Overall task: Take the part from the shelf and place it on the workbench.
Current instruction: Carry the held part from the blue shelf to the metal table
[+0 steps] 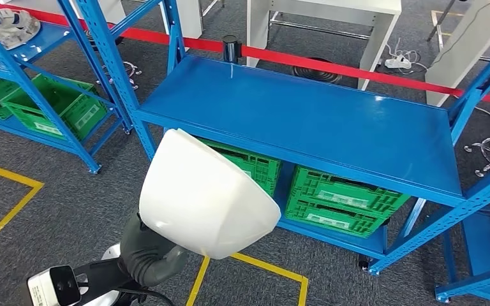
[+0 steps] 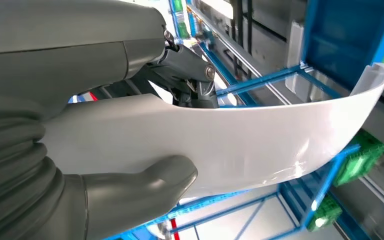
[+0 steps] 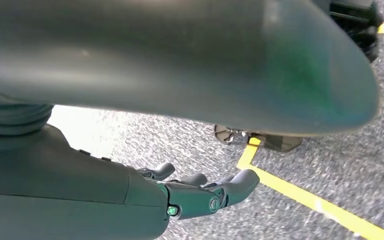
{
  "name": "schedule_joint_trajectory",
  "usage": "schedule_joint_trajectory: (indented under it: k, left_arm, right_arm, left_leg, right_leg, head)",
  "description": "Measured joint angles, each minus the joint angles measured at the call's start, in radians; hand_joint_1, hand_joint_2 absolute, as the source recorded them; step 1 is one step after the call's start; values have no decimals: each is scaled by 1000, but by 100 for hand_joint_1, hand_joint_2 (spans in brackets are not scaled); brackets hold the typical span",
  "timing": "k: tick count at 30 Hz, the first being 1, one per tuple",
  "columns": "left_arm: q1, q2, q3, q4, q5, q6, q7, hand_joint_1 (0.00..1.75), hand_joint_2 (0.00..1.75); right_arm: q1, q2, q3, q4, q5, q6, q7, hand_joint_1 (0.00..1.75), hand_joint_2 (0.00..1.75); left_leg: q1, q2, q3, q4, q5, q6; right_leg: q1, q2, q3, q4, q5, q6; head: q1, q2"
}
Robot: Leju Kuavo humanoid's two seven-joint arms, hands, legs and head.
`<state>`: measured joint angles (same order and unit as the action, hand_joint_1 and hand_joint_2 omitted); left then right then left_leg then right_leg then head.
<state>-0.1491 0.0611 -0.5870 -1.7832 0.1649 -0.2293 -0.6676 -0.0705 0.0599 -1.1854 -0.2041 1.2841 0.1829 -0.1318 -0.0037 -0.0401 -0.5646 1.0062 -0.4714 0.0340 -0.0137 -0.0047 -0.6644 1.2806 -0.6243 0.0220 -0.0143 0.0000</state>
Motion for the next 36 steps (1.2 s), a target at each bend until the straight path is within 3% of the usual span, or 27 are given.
schedule_joint_trajectory:
  k: [2, 4, 5, 8, 10, 12, 14, 15, 17, 19, 20, 21, 23, 25, 27, 29, 30, 31, 32, 34, 36]
  left_arm:
    - [-9, 3, -7, 4, 6, 6, 0, 175, 175]
    - [-20, 6, -14, 8, 8, 8, 1, 175, 175]
    - [-24, 8, -16, 10, 9, 9, 2, 175, 175]
    - [-29, 18, -22, 15, 11, 10, 3, 175, 175]
    - [-35, 24, -24, 17, 12, 9, 3, 175, 175]
    - [-45, 26, -28, 22, 15, 9, 4, 175, 175]
    - [-53, 27, -34, 27, 19, 6, 7, 175, 175]
    - [-57, 28, -37, 30, 21, 3, 10, 175, 175]
    - [-66, 29, -40, 35, 22, -5, 15, 175, 175]
    - [-80, 28, -43, 39, 23, -14, 17, 175, 175]
    - [-87, 28, -44, 42, 23, -19, 18, 175, 175]
    - [-92, 27, -45, 45, 24, -22, 18, 175, 175]
    - [-97, 26, -46, 50, 24, -25, 18, 175, 175]
    - [-102, 24, -48, 53, 24, -26, 19, 175, 175]
    - [-108, 20, -50, 57, 25, -27, 19, 175, 175]
    - [-110, 18, -52, 62, 25, -28, 20, 175, 175]
    - [-109, 18, -53, 65, 25, -28, 20, 175, 175]
    - [-109, 18, -53, 67, 25, -28, 20, 175, 175]
    - [-110, 17, -54, 68, 25, -28, 20, 175, 175]
    - [-111, 17, -54, 69, 25, -28, 20, 175, 175]
    - [-111, 15, -55, 68, 25, -34, 21, 175, 175]
  right_arm:
    - [-1, 0, 4, 0, 0, 3, 0, 0, 0]
    - [-1, 1, 7, 0, -1, 4, 0, 0, 0]
    - [-1, 1, 9, 0, -2, 4, 0, 0, 0]
    - [-4, 5, 12, 0, -3, 5, -1, 0, 0]
    - [-5, 8, 13, 0, -5, 5, -1, 0, 0]
    - [-3, 8, 13, 0, -8, 4, 0, 0, 0]
    - [0, 8, 13, 0, -10, 4, 0, 0, 0]
    - [0, 9, 13, 0, -11, 4, 0, 0, 0]
    - [-1, 11, 13, 0, -14, 4, 0, 0, 0]
    - [-1, 12, 13, 0, -18, 3, 1, 0, 0]
    - [-1, 12, 13, 0, -19, 3, 3, 0, 0]
    - [-2, 12, 13, 0, -19, 2, 6, 0, 0]
    - [-4, 12, 13, 0, -20, 2, 10, 0, 0]
    - [-6, 11, 13, 0, -20, 2, 10, 0, 0]
    - [-3, 11, 13, 1, -21, 2, 11, 0, 0]
    - [1, 11, 13, 1, -21, 2, 13, 0, 0]
    - [2, 11, 12, 1, -21, 2, 13, 0, 0]
    - [2, 11, 12, 1, -21, 2, 12, 0, 0]
    - [2, 11, 12, 0, -21, 2, 12, 0, 0]
    - [0, 10, 13, 0, -21, 1, 12, 0, 0]
    - [-1, 10, 13, 0, -21, 0, 13, 0, 0]
  left_leg:
    - [0, -25, -3, 7, 1, -3]
    - [-2, -47, -8, 14, 2, -12]
    - [-1, -56, -12, 15, 4, -18]
    - [0, -76, -21, 12, 11, -38]
    - [-2, -37, -43, 54, -17, -48]
    - [1, 16, -96, 171, -81, -57]
    - [7, 30, -145, 279, -121, -65]
    - [10, 33, -146, 287, -115, -67]
    - [13, 54, -91, 191, -57, -67]
    - [8, 110, -23, 62, -14, -58]
    - [5, 128, -7, 26, -7, -51]
    - [1, 134, -5, 13, -9, -42]
    - [0, 105, -10, 10, -4, -26]
    - [3, 79, -11, 5, 4, -12]
    - [5, 52, -14, 4, 10, -2]
    - [2, 21, -20, 6, 12, 2]
    - [1, 5, -21, 8, 13, 2]
    - [1, -11, -23, 11, 13, 1]
    - [1, -27, -23, 15, 13, 0]
    - [1, -55, -27, 22, 13, -8]
    - [2, -76, -35, 24, 16, -21]
  right_leg:
    - [0, 22, 61, -124, 67, -7]
    - [0, 53, 112, -232, 106, -12]
    - [2, 61, 121, -254, 109, -14]
    - [1, 35, 120, -261, 117, -27]
    - [-5, 13, 120, -267, 122, -37]
    - [-5, -12, 118, -268, 123, -42]
    - [-5, -40, 116, -268, 123, -43]
    - [-5, -54, 116, -268, 122, -43]
    - [-5, -78, 119, -267, 120, -39]
    - [0, -99, 124, -266, 116, -30]
    - [3, -109, 126, -266, 115, -25]
    - [6, -119, 128, -266, 114, -19]
    - [5, -134, 133, -267, 111, -5]
    - [0, -88, 121, -232, 83, 6]
    - [-2, -22, 67, -117, 21, 10]
    - [-1, -3, 3, 3, -21, 9]
    - [-1, -1, -9, 19, -14, 7]
    - [-1, 2, -2, -6, 13, 5]
    - [-1, 10, 24, -67, 52, 2]
    - [-3, 55, 81, -195, 108, -2]
    - [-1, 80, 100, -243, 119, -7]
  head:
    - [1, 0]
    - [2, 0]
    - [2, 0]
    - [3, 0]
    - [-4, 0]
    - [-13, 0]
    - [-15, 0]
    - [-16, 0]
    - [-16, 0]
    - [-18, 0]
    - [-17, 0]
    - [-16, 0]
    - [-13, 0]
    - [-10, 0]
    - [-3, 0]
    - [1, 0]
    - [1, 0]
    - [2, 0]
    - [2, 0]
    - [4, 0]
    - [5, 0]
